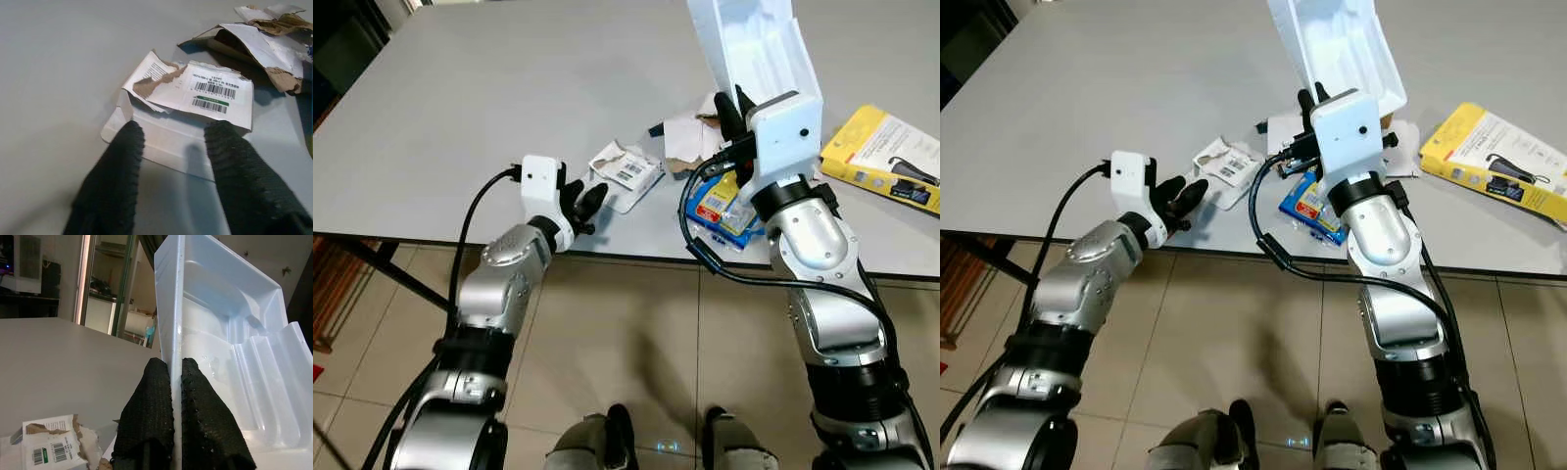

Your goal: Picking trash to rubbish bin

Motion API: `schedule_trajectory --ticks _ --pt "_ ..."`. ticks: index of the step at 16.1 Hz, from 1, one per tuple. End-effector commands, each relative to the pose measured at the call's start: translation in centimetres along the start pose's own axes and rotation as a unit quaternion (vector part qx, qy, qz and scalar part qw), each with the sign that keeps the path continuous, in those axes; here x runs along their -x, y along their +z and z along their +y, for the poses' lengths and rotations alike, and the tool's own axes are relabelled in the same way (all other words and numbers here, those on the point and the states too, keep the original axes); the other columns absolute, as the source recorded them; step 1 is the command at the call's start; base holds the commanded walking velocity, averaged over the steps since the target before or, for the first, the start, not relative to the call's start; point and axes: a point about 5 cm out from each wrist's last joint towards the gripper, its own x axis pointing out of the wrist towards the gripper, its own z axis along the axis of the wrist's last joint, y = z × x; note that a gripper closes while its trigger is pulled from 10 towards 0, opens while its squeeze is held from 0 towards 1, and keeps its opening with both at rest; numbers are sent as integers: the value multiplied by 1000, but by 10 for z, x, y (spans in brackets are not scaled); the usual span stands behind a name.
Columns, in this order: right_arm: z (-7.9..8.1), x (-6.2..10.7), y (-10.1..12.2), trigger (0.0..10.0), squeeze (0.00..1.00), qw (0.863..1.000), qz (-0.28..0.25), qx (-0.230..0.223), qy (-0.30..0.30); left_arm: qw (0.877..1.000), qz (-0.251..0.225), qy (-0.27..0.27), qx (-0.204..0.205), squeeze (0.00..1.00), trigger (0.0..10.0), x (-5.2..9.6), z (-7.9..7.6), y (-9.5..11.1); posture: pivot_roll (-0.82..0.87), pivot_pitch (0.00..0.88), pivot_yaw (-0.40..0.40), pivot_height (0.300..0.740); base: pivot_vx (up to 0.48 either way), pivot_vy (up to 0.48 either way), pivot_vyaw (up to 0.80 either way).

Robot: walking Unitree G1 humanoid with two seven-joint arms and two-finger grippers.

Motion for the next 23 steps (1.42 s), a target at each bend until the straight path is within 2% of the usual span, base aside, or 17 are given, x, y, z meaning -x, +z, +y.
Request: schedule_trajectory --ticks 1,6,9,12,13,17,21,23 --pt "4 0 3 10000 0 1000 -8 2 9 1000 -1 0 -13 1000 10000 -1 4 1 -205 184 138 740 0 0 0" --pt "4 0 3 10000 0 1000 -9 4 8 999 -14 -18 -41 1000 10000 -16 6 11 -215 187 139 740 0 0 0" --pt "4 0 4 10000 0 1000 -10 5 8 999 13 -32 -42 1000 10000 -20 3 3 -217 189 141 740 0 0 0" --pt "4 0 3 10000 0 1000 -9 5 8 995 36 -43 -86 1000 10000 -24 0 0 -217 189 141 740 0 0 0" --pt "4 0 3 10000 0 1000 -8 5 8 994 36 -45 -89 1000 10000 -26 -1 1 -217 189 141 740 0 0 0" --pt "4 0 4 10000 0 1000 -8 6 7 990 35 -24 -133 1000 10000 -31 4 7 -217 195 142 740 0 0 0" --pt "3 1 4 10000 0 1000 -8 6 5 989 4 -12 -146 1000 10000 -35 4 23 -220 197 143 740 0 0 0" --pt "4 0 4 10000 0 1000 -8 6 6 988 -6 6 -157 1000 10000 -35 9 30 -218 196 144 740 0 0 0"
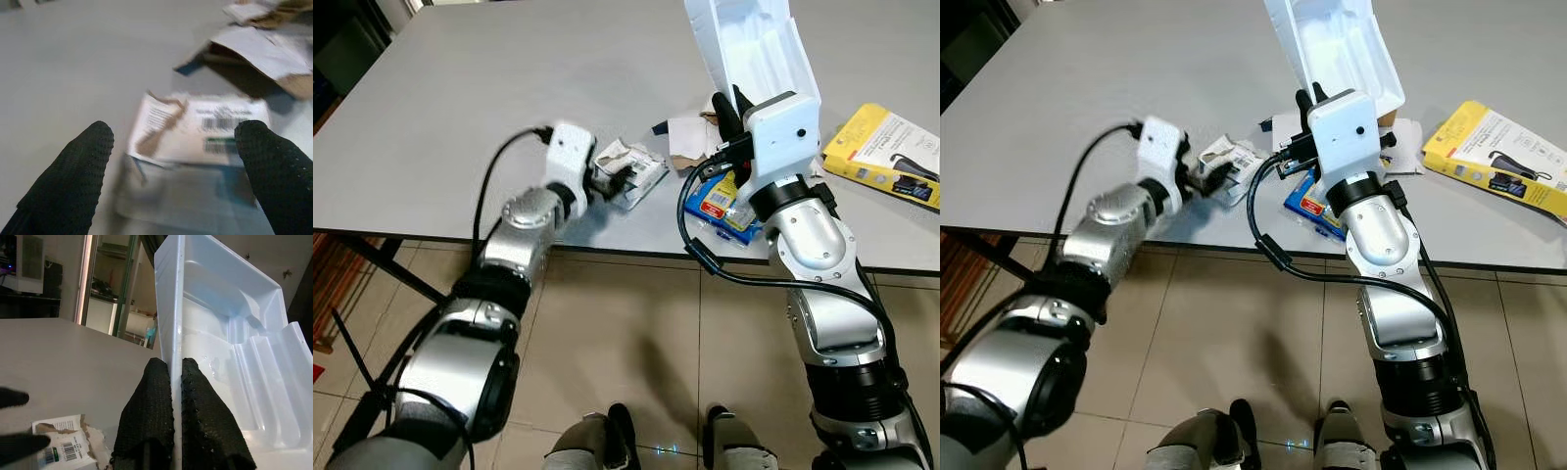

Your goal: Picking trash to rubbish bin

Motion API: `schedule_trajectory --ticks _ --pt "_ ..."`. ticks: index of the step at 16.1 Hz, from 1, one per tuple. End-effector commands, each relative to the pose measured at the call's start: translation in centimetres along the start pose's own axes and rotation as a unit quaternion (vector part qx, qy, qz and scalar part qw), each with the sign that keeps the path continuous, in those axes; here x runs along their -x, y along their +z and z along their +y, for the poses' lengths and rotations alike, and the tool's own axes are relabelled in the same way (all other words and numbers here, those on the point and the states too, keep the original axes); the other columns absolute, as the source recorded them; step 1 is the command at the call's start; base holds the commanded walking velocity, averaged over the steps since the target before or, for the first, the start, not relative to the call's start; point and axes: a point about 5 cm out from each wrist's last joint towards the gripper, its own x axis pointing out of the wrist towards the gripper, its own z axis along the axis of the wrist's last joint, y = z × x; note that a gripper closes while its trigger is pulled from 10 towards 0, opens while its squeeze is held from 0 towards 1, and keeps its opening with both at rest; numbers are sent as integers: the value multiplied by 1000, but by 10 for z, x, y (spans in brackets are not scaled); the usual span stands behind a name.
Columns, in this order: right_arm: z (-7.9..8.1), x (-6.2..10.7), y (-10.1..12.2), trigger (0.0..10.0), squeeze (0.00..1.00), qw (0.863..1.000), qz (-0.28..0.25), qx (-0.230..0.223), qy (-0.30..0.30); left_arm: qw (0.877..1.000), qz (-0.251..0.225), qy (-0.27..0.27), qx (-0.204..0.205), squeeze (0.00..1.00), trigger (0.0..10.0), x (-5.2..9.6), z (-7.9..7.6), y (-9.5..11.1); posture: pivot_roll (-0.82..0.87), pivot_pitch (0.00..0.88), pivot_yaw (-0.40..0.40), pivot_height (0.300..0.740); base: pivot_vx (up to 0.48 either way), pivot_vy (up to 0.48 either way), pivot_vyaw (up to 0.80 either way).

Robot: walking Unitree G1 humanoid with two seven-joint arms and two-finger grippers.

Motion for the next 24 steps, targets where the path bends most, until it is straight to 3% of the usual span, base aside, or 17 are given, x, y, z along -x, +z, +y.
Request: schedule_trajectory --ticks 1,4,5,6,7,10,12,15,20,24 --pt "2 0 4 10000 0 1000 -9 1 4 1000 3 19 -9 1000 10000 2 10 0 -218 196 144 740 0 0 0" --pt "2 1 4 10000 0 1000 -9 1 3 998 -4 66 -12 1000 10000 5 30 7 -221 199 145 740 0 0 0" --pt "2 1 4 10000 0 1000 -9 0 3 997 0 75 -11 498 10000 6 33 7 -221 199 145 740 0 0 0" --pt "3 1 4 10000 0 1000 -9 0 3 997 1 75 -11 498 10000 6 34 6 -221 199 145 740 0 0 0" --pt "2 2 5 10000 0 1000 -9 0 3 997 0 81 -5 0 10000 6 35 6 -226 204 145 740 0 0 0" --pt "3 4 5 10000 0 1000 -7 1 2 996 -23 74 42 0 10000 4 34 9 -234 213 148 740 0 0 0" --pt "2 5 5 10000 0 1000 -6 1 1 996 -26 71 42 0 10000 3 33 9 -237 218 148 740 0 0 0" --pt "3 7 5 10000 0 1000 -2 0 2 996 -49 47 56 0 10000 -5 19 17 -244 228 150 740 0 0 0" --pt "2 10 5 10000 0 1000 3 2 0 996 -43 32 72 0 10000 -11 6 17 -257 236 152 740 0 0 0" --pt "2 13 5 10000 0 1000 7 3 0 994 -12 59 88 0 10000 -6 12 2 -268 243 154 740 0 0 0"
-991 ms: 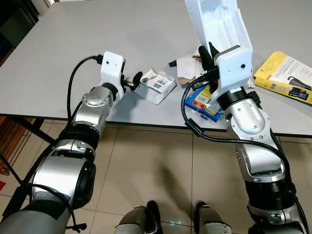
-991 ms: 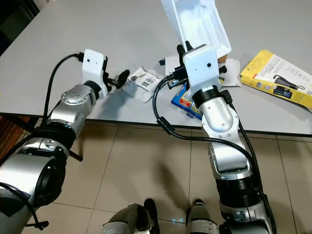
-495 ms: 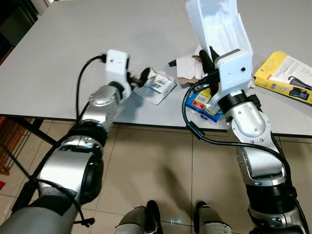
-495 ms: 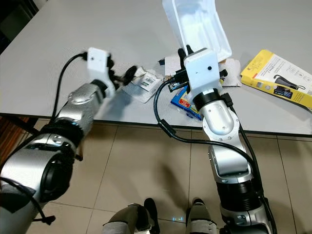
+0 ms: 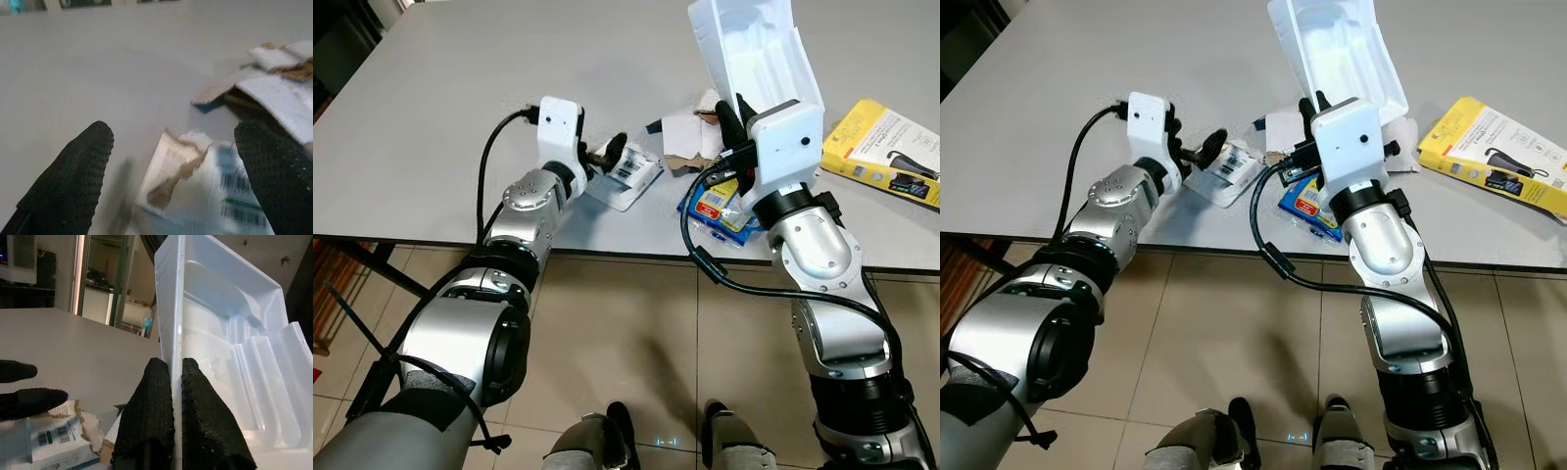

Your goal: Picking trash to rubbish bin

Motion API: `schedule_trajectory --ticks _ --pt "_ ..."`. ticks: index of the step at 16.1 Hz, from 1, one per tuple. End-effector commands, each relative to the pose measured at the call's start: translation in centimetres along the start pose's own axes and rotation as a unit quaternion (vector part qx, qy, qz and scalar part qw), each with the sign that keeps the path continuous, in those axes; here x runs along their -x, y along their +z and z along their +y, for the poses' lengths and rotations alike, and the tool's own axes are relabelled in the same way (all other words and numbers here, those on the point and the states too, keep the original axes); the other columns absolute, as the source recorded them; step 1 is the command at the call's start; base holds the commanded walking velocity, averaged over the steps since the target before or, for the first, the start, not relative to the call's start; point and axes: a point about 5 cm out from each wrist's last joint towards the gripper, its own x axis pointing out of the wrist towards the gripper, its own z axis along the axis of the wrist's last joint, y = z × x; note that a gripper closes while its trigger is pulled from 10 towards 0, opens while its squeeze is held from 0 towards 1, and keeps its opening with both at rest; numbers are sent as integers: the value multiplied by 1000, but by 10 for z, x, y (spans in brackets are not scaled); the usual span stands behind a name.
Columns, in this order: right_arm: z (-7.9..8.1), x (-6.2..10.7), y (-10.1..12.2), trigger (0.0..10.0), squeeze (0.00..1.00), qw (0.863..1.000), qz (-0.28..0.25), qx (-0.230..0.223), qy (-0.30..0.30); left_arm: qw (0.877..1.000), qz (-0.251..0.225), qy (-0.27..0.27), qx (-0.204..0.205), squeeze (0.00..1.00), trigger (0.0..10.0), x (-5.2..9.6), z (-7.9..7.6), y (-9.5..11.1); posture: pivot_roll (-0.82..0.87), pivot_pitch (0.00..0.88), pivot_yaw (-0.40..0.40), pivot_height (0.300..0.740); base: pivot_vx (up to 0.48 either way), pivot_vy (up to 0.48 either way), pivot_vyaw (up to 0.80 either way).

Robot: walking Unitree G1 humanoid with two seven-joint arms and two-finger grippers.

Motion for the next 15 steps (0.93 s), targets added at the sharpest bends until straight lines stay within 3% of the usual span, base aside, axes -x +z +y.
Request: schedule_trajectory --ticks 1,5,12,13,14,15 --pt "1 4 5 10000 0 1000 -7 5 1 999 24 23 13 0 10000 6 12 -12 -272 245 154 740 0 0 0" --pt "-1 8 5 10000 0 1000 -1 8 -1 997 58 41 29 0 10000 16 21 -33 -298 256 153 740 0 0 0" --pt "-6 14 6 10000 0 1000 9 16 -6 997 55 25 38 0 10000 11 12 -28 -323 274 156 740 0 0 0" --pt "-6 14 6 10000 0 1000 10 16 -5 997 60 18 36 0 3176 11 10 -30 -327 279 155 740 0 0 0" --pt "-5 15 6 10000 0 1000 11 17 -5 997 63 10 40 0 0 11 8 -33 -327 279 155 740 0 0 0" --pt "-5 15 7 10000 0 1000 12 17 -5 997 66 6 44 0 0 11 7 -34 -327 279 155 740 0 0 0"
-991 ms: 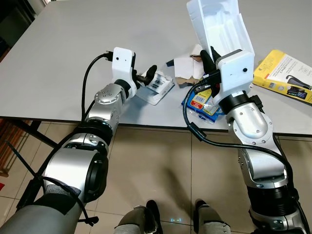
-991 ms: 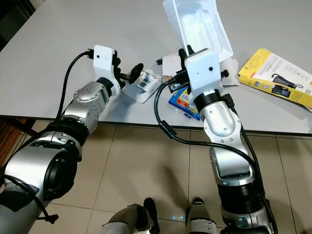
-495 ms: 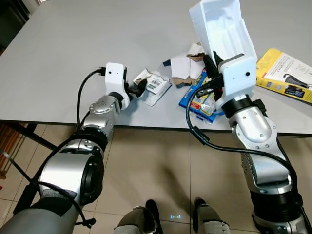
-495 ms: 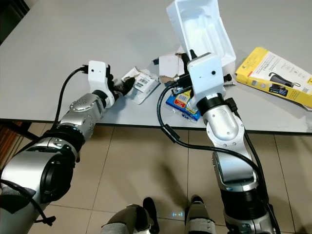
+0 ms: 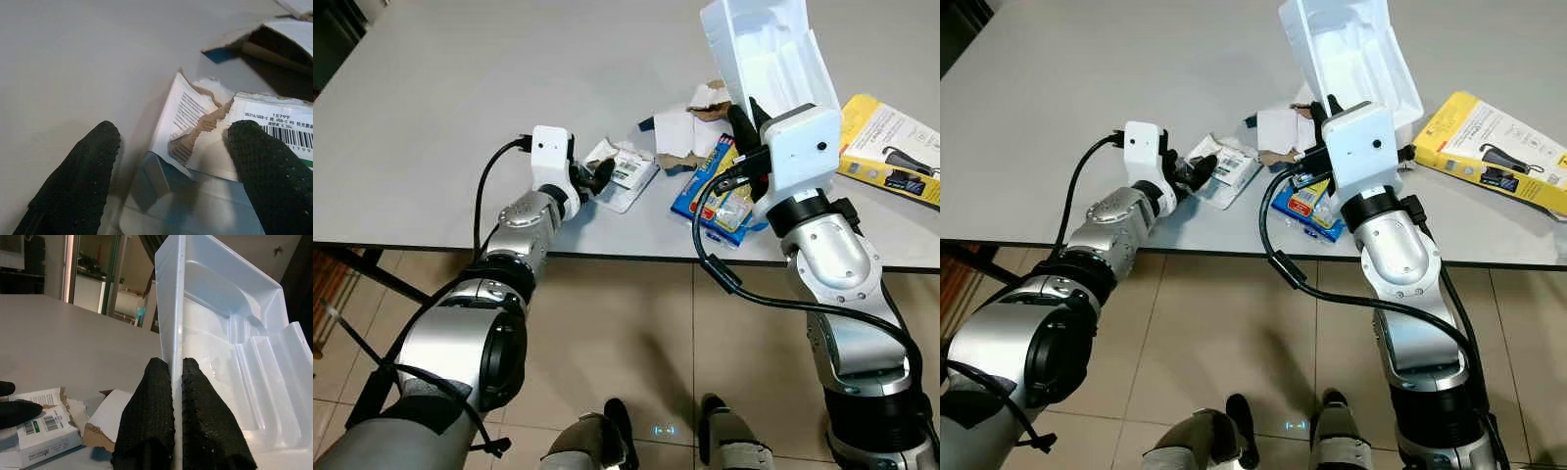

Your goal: Picking trash to rubbish bin

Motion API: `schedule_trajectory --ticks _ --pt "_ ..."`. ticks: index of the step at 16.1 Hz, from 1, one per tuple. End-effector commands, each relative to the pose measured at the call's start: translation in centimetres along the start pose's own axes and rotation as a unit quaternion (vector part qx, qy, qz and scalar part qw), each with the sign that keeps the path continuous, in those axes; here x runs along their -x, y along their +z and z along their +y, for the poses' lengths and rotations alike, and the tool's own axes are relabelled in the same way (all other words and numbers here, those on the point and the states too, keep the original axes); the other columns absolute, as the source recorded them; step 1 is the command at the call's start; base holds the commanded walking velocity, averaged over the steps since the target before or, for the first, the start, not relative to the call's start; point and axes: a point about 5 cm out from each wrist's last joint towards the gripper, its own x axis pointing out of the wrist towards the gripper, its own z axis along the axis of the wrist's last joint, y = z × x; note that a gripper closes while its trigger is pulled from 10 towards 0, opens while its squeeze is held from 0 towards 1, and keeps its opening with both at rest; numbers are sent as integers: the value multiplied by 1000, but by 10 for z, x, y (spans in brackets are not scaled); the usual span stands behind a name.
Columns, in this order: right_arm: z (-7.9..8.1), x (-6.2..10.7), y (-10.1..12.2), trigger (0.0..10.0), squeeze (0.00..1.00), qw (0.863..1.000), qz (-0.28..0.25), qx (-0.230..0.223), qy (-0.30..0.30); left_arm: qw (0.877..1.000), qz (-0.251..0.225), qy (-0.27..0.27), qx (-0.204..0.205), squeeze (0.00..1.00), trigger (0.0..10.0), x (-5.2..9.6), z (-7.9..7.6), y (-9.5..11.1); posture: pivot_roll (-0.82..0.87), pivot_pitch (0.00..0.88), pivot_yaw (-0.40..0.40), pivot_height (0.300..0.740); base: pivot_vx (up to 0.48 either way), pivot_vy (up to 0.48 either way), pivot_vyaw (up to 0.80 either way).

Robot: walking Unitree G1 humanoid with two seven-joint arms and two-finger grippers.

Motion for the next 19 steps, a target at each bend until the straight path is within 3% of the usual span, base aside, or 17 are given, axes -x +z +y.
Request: schedule_trajectory --ticks 1,19 --pt "1 4 1 10000 0 1000 3 4 1 1000 23 -3 8 0 0 2 1 -10 -327 279 155 740 0 0 0" --pt "2 5 -1 10000 0 1000 8 2 1 999 30 -7 18 0 0 7 8 -18 -319 282 158 740 0 0 0"
